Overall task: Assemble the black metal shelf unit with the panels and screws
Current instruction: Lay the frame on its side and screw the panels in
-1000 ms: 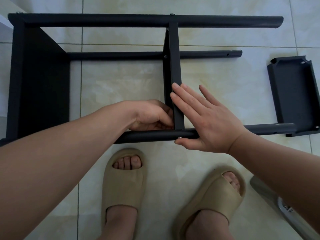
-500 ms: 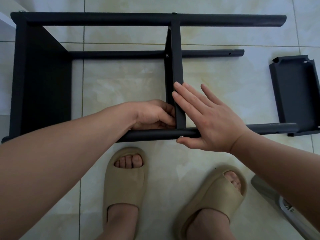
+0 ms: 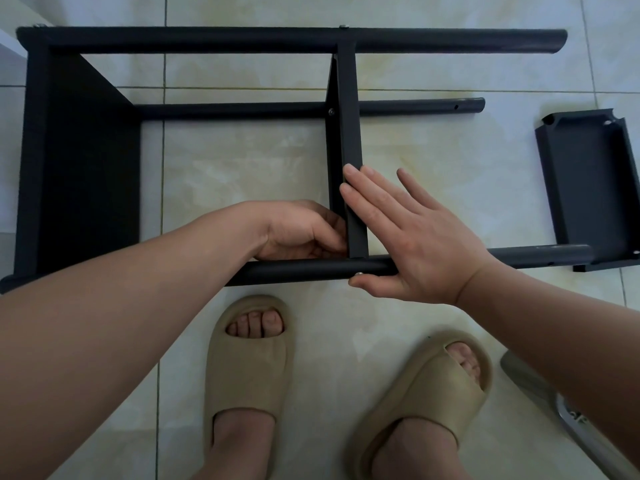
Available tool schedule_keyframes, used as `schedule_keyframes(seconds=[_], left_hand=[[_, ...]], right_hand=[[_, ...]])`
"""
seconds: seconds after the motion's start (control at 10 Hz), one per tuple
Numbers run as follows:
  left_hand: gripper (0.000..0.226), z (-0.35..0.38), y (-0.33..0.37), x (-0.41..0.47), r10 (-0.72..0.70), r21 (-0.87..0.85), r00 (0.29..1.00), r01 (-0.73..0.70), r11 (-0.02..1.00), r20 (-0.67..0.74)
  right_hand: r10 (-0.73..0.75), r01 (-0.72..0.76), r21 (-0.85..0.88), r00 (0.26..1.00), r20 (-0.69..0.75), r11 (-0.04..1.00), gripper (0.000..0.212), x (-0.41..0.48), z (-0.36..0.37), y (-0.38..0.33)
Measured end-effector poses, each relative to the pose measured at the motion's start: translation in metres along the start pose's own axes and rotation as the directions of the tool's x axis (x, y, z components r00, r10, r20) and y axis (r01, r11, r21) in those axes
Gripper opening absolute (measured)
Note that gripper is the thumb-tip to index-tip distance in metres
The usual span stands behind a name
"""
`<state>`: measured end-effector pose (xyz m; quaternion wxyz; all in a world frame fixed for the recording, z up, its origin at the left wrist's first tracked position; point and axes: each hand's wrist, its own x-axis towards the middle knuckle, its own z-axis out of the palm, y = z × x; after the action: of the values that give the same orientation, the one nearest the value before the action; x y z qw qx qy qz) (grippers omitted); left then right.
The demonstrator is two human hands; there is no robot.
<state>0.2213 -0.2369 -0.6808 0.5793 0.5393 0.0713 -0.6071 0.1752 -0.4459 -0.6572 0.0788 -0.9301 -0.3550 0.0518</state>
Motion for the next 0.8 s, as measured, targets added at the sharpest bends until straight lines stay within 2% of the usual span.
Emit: schedule_keyframes(seconds=[0.2, 0.7, 0.8], left_hand=[[0.027, 0.0038, 0.0027, -0.0016, 0.031, -0.014, 0.999, -0.031, 0.999, -0.018], [0.026, 0.0011, 0.0007, 0.0014, 0.013, -0.038, 0.999, -0.012, 0.999, 0.029], [0.015, 0.0005, 0.0004, 0.0009, -0.020, -0.032, 0.997, 0.023, 0.999, 0.081]], right_hand=[[0.000, 0.000, 0.003, 1.000, -0.003, 1.000, 0.098, 0.0003, -0.0005, -0.0004], [-0.003, 0.003, 0.001, 1.000, -0.009, 1.000, 0.098, 0.0000, -0.0001, -0.0002], [-0.002, 0.002, -0.001, 1.000, -0.009, 1.000, 0.098, -0.0003, -0.0003, -0.0008]])
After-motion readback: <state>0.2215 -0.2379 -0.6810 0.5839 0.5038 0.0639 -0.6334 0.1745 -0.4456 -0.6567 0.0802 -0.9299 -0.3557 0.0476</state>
